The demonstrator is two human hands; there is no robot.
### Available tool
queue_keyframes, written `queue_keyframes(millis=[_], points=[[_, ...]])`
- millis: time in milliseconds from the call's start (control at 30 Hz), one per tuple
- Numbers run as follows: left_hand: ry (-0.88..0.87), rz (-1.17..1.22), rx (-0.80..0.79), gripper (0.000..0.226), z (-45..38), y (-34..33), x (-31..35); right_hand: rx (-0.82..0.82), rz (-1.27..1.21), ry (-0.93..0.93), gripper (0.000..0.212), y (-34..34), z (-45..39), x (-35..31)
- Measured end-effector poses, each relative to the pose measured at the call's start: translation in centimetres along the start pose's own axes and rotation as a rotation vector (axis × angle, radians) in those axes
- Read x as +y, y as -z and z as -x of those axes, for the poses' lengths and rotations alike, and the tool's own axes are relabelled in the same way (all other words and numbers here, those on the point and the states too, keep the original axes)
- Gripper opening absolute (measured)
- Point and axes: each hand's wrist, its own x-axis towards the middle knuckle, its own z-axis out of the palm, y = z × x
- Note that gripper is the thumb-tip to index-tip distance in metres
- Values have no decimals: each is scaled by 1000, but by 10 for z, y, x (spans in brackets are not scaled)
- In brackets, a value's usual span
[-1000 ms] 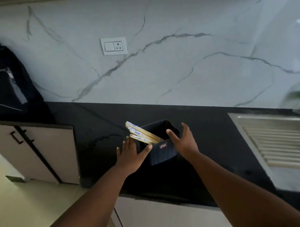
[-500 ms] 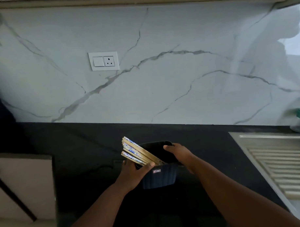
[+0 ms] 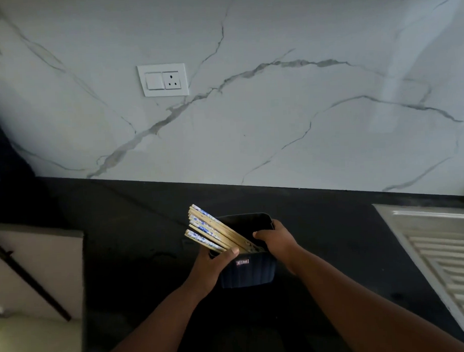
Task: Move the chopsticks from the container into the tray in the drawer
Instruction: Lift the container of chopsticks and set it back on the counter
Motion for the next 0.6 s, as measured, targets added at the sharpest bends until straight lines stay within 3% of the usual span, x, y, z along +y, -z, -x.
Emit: queue_keyframes(millis=[100, 267, 467, 600], points=[[47, 80, 77, 68, 8, -10, 2, -61, -32, -12, 48, 2, 0, 0], [106, 234, 209, 44, 38, -28, 8, -188, -102, -5, 46, 3, 7, 3], [101, 377, 421, 44, 92, -47, 0, -307, -49, 51, 42, -3, 31, 18], [87, 343, 491, 75, 138, -47, -9, -419, -45, 27, 42, -9, 65, 23]])
